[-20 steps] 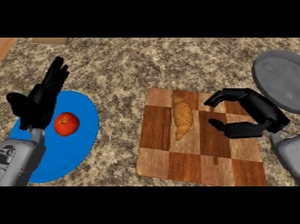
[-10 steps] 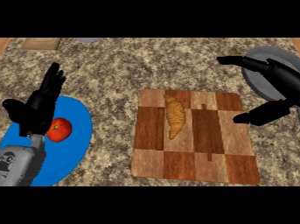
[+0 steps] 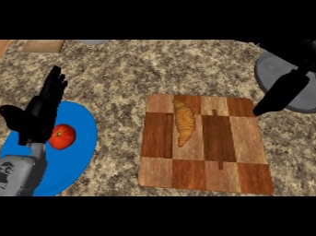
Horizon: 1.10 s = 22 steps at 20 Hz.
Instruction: Pick the croissant from the cutting board and place it in the pan
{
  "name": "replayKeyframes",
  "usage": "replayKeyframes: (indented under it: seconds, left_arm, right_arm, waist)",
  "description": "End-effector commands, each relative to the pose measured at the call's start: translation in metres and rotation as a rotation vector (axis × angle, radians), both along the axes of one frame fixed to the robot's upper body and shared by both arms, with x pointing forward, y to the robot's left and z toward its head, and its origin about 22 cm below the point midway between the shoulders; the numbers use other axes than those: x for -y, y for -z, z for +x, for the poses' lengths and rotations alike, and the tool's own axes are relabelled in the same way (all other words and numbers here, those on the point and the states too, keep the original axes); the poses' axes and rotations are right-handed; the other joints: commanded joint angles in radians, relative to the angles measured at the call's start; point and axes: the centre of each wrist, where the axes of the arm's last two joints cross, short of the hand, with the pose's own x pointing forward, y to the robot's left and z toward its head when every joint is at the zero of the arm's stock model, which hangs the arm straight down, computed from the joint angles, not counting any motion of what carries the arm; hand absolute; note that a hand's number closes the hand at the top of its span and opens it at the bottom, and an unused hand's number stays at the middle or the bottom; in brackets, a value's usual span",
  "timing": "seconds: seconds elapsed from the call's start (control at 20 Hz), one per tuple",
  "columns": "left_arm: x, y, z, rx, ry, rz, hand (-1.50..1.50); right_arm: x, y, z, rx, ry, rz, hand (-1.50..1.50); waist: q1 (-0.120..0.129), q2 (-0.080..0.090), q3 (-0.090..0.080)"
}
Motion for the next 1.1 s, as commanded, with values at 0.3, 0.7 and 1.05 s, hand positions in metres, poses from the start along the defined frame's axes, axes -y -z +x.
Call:
replayKeyframes:
  seconds: [0.3,0.7,1.05]
  left_arm:
    - [0.006,-0.008,0.015,0.02,0.002,0.005,0.0]
    - [-0.007,0.01,0.002,-0.028,-0.009,-0.007,0.0]
    - [-0.005,0.007,-0.006,-0.01,-0.005,0.006,0.0]
  right_arm:
    - [-0.088,-0.005,0.014,-0.005,-0.047,-0.085,-1.5]
    - [-0.124,0.023,-0.016,-0.112,-0.145,-0.06,-1.5]
    - [-0.121,0.054,-0.033,-0.132,-0.038,-0.175,-1.5]
  waist:
    - [-0.006,0.005,0.001]
    - [-0.018,0.001,0.001]
    - [-0.018,-0.001,0.001]
